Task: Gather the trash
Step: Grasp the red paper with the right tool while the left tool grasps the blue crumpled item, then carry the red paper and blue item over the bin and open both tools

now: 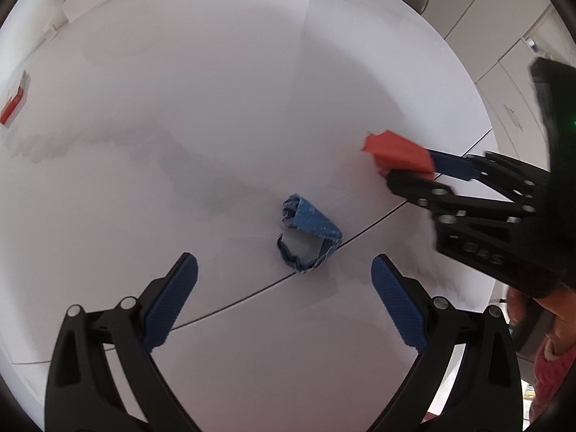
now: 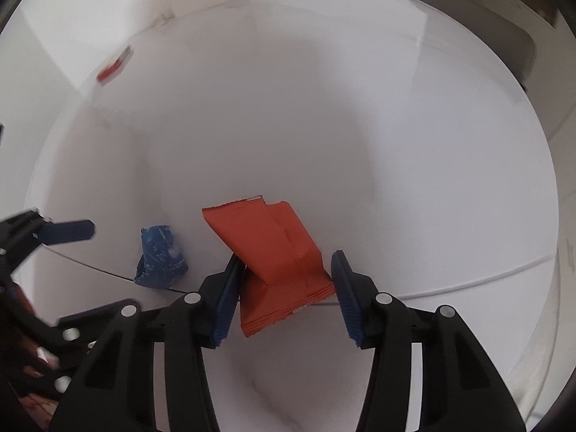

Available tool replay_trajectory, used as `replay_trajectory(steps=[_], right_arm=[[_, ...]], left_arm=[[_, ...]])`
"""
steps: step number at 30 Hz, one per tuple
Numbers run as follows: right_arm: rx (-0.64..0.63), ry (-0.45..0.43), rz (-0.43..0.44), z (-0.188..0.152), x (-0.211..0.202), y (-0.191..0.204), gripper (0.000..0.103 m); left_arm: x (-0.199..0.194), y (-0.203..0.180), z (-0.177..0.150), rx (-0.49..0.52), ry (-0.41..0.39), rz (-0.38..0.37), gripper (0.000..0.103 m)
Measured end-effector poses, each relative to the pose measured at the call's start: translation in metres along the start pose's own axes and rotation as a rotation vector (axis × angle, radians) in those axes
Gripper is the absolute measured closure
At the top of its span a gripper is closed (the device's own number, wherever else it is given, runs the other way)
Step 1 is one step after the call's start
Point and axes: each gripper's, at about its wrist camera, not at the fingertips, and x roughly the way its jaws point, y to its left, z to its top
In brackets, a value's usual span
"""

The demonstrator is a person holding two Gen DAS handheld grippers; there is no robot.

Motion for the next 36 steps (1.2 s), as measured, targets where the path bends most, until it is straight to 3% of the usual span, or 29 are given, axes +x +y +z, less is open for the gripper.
replay_trajectory(steps=[4, 12, 14, 19, 24, 26, 36], right_arm=[[0.068, -0.025, -0.001, -0.010, -0.019, -0.014, 0.053], [0.168, -0.047, -0.011, -0.032, -0.040, -0.033, 0.053], [0.181, -0.046, -0.016, -0.035, -0.040, -0.035, 0.053], [0.210, -0.053, -0.031, -0.044, -0.045, -0.040, 0.053], [0.230, -0.071, -0.048, -0.054, -0.056, -0.041, 0.053], [0.240, -0.080, -0.056, -0.058, -0.060, -0.039, 0.053], [0.347, -0.113, -0.121, -0.121, -0.104, -0.040, 0.053]], left_arm=[[0.014, -0.010, 0.007, 0.020, 0.000, 0.017, 0.011], [0.037, -0.029, 0.017, 0.031, -0.005, 0.071, 0.030], [0.038, -0.036, 0.017, 0.065, -0.026, 0.106, 0.042], [0.036, -0.049, 0.016, 0.095, -0.037, 0.093, 0.070], [0.031, -0.051, 0.012, 0.125, -0.032, 0.116, 0.073], [0.033, -0.081, 0.015, 0.128, -0.037, 0.109, 0.074], [-0.016, -0.122, -0.006, 0.238, -0.087, 0.015, 0.074]])
